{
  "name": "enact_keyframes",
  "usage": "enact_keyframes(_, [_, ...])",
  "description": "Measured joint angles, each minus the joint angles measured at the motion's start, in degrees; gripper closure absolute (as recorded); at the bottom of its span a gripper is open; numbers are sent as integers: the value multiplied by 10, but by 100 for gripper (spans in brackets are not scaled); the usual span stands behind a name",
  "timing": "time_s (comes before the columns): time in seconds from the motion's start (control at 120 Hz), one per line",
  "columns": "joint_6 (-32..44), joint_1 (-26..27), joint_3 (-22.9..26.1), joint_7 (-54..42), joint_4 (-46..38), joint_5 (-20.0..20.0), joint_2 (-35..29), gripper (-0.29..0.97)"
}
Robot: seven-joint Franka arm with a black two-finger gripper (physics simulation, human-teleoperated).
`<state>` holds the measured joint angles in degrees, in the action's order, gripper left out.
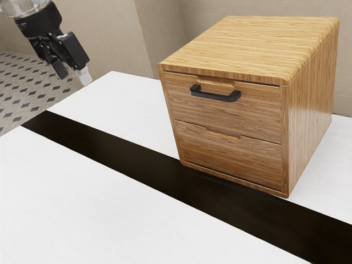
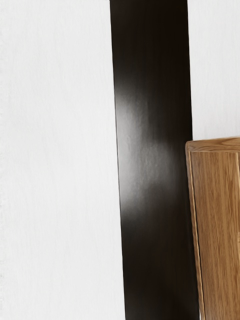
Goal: Pull the drawer handle with one arm to open the drawer
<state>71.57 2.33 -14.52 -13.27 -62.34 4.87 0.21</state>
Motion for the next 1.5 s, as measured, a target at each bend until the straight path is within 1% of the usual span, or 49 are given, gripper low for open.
enact_keyframes(0.15, [-22,1,3,0,0,-9,7,0])
enact_keyframes(0.208, [-34,-22,31,0,2,-20,11,0])
enact_keyframes(0.25, [-42,-28,43,0,4,-28,13,0])
enact_keyframes(0.367, [-62,-9,53,-8,0,-47,16,0])
enact_keyframes(0.4, [-43,0,56,-30,-22,-60,19,0])
enact_keyframes(0.458, [18,8,69,-87,-68,-77,21,0])
enact_keyframes(0.525, [87,-4,118,-155,-100,-115,21,0])
enact_keyframes(0.608, [159,23,143,-236,-117,-152,27,0])
enact_keyframes(0.7, [232,53,162,-314,-134,-176,31,0])
enact_keyframes(0.775, [277,67,169,-367,-141,-186,33,6])
enact_keyframes(0.85, [310,63,171,-413,-147,-191,36,13])
enact_keyframes(1.0, [358,30,170,-488,-151,-193,48,27])
enact_keyframes(1.092, [387,27,171,-525,-150,-186,53,33])
enact_keyframes(1.242, [416,45,173,-575,-148,-164,68,38])
enact_keyframes(1.5, [436,43,170,-632,-153,-128,77,41])
